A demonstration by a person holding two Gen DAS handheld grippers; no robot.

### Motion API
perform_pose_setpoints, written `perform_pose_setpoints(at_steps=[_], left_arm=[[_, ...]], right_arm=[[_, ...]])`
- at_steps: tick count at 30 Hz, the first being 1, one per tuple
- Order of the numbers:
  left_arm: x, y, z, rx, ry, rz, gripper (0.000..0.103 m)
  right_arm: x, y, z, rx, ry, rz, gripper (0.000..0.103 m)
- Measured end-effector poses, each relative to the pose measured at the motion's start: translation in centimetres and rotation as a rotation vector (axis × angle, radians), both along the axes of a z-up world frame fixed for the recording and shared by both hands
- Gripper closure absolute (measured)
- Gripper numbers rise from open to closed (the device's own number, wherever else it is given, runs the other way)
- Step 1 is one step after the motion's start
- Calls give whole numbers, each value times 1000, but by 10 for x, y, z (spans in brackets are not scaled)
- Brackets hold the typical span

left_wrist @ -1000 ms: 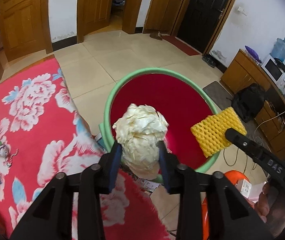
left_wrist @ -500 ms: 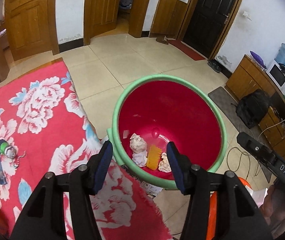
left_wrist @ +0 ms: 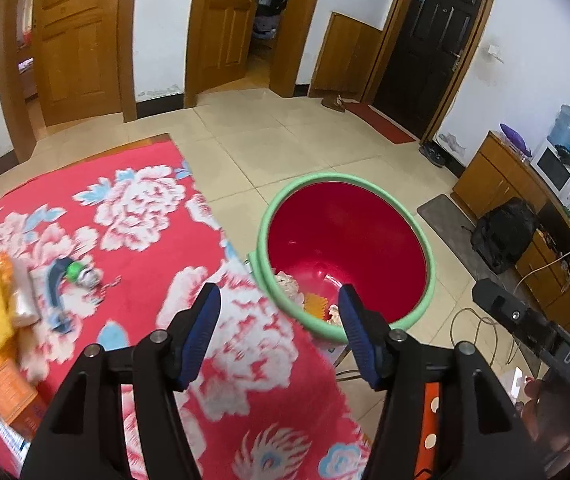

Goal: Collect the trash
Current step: 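Move both tools back over the table toward the remaining trash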

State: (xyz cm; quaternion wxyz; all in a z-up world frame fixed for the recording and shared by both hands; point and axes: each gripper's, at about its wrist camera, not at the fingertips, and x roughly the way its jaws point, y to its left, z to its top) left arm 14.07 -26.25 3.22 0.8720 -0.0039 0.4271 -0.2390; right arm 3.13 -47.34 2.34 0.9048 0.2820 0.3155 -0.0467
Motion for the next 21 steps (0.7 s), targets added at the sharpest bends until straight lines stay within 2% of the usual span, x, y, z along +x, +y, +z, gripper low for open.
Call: perform_pose_setpoints(at_steps=[8,21], left_arm=[[-21,55,17,-2,-16,84,42],[-42,159,13,14,-2,249,42]], right_arm=[[-8,44,7,9,2,88,43],[-13,109,6,4,15,201,42]])
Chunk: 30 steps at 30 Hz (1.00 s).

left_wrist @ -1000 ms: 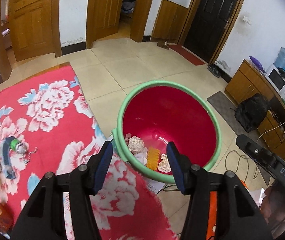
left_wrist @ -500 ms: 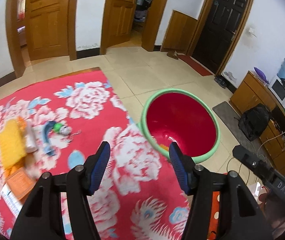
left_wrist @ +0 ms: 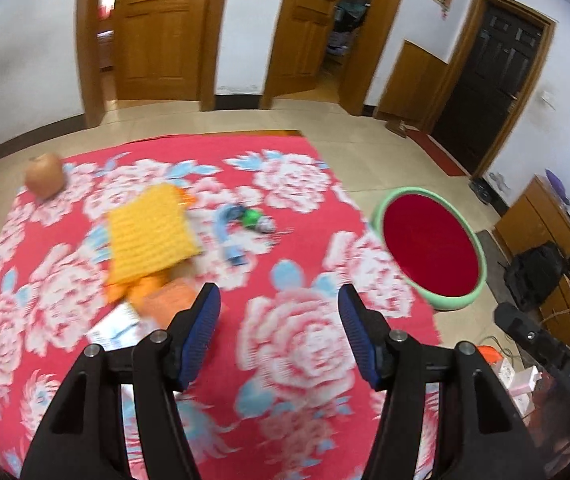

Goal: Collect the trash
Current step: 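Move both tools back over the table toward the remaining trash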

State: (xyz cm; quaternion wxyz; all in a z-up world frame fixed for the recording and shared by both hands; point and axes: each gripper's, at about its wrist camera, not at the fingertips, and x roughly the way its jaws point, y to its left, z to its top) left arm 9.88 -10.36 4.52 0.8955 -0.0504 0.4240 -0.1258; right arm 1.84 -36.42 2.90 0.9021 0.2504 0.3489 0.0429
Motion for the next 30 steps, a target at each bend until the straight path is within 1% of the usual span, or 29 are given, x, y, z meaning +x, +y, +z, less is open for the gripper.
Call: perform_pose_setpoints(at_steps=[7,11,21,23,24,25,30], left_arm=[[-5,56,-4,28,-1,95,42],[-3,79,-12,16,18,135,42],[-6,104,-36,-7,68,180,42],[-7,111,-38,-1,71,198,42],[-7,114,-39,5,71,211,42],[-7,119,-40,10,71,224,42],[-8,139,-43,34,67,274,42]], right_arm=[[1,30,-5,1,19,48,42],[3,44,-10,-4,34,74,42],[11,77,-21,-25,74,144,41],[14,85,-22,-26,75,166,38],[16,90,-23,-27,76,179,33],[18,95,-23,-30,77,188,32],[33,124,-27,-40,92,260,30]])
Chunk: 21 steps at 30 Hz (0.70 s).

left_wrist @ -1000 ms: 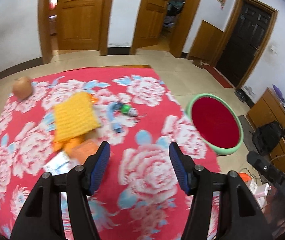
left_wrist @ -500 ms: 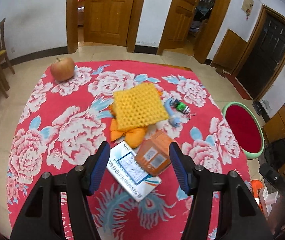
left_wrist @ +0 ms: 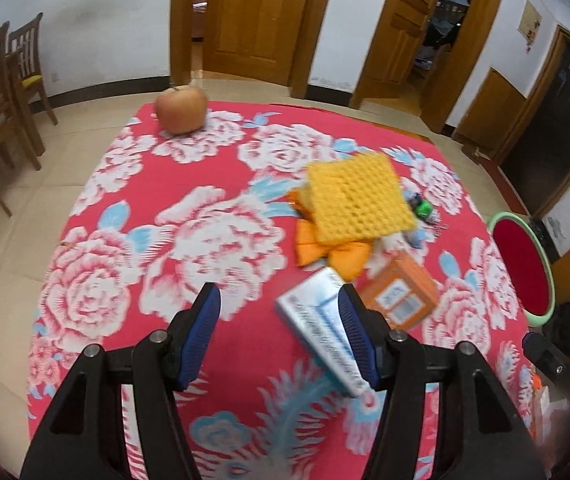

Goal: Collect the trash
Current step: 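Move both tools back over the table toward the remaining trash, then grasp the yellow foam net with the left tool and lift it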

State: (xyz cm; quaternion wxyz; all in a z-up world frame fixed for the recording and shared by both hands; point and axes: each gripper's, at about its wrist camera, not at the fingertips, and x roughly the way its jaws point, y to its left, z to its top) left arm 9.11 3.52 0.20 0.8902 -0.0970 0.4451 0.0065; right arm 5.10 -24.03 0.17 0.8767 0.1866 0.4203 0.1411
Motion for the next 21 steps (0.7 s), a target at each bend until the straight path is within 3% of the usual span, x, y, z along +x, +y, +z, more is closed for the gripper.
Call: perform_pose_setpoints(at_steps=[6,17,21], left_arm=[[3,21,-7,1,13,37,42],[11,49,-22,-1,41,72,42],[14,55,-22,6,37,76,42]], right_arm=[[20,43,-5,1,14,107,18],[50,102,-18,-79,21,163,18],[55,111,-24,-92,32,174,42]])
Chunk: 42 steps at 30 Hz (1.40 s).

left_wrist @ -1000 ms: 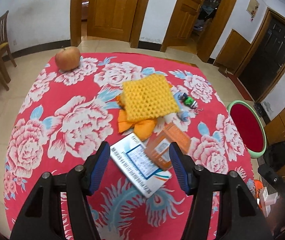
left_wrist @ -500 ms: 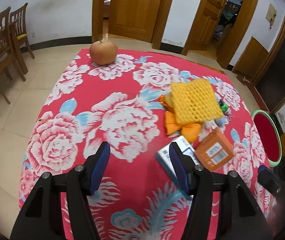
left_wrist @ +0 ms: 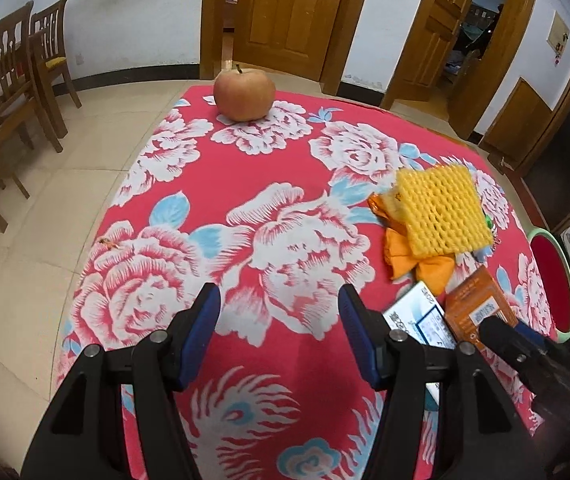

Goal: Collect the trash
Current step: 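Grasp the yellow foam net with the left tool and lift it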

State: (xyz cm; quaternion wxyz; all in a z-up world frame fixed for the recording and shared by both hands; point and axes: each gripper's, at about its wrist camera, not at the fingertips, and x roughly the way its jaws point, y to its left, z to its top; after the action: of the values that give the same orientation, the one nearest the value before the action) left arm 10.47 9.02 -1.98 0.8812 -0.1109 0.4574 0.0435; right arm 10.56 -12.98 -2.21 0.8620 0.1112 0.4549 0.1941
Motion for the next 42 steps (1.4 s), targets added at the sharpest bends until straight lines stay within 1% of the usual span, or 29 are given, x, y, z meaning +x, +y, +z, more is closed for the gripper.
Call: perform_pose_setpoints(at_steps=[1,2,4,8,9,10,14,18,22,26,28,30,32,34,36,38,39,40,41,42], left_arm=[[1,0,0,-1,0,-2,42],[2,1,0,-2,-1,-5,42],[3,-1,1,-4,-6,-14,42],[3,-8,6,-7,-15,-37,42],[4,-9,7,-13,-17,-41,42],[5,-10,8,-19,-19,-44,42],[11,-19,14,-43,-30,-62,42],[26,-30,20,-66,-40,-86,42],[44,-42,20,-91,-33,-100,42],[60,-58,16,-108,-26,-135,42],[68,-64,11,-116,-12,-140,42],[76,-70,6,-119,4,-141,42],[82,-74,2,-118,7,-145,42],[88,-78,-4,-120,15,-151,42],[90,-79,-8,-139,17,-155,43],[90,-77,-11,-175,18,-152,55],[90,-75,-14,-215,25,-149,67],[90,-74,-15,-239,26,-148,78],[89,-73,-15,-258,23,-149,83],[88,-73,-13,-263,13,-155,90]], right_arm=[[1,0,-2,1,7,2,51],[1,1,-4,3,14,8,55],[0,1,-7,10,20,15,70],[-9,-4,-1,21,-11,7,83],[-12,-8,2,26,-24,3,88],[-13,-9,4,29,-29,-1,91],[-20,-25,13,58,-60,-32,97],[-20,-41,15,75,-68,-67,97],[-19,-54,14,58,-60,-107,95],[-18,-66,11,45,-51,-145,93],[-17,-73,9,51,-41,-167,77],[-18,-77,7,57,-34,-183,68],[-18,-81,5,63,-24,-196,62],[-18,-86,3,73,-10,-207,51],[-19,-90,2,84,-5,-214,46],[-21,-92,1,82,-7,-218,45],[-20,-93,1,82,-6,-220,44],[-20,-93,1,84,-4,-219,41],[-18,-93,1,89,-2,-217,39],[-17,-93,1,92,-1,-216,38]])
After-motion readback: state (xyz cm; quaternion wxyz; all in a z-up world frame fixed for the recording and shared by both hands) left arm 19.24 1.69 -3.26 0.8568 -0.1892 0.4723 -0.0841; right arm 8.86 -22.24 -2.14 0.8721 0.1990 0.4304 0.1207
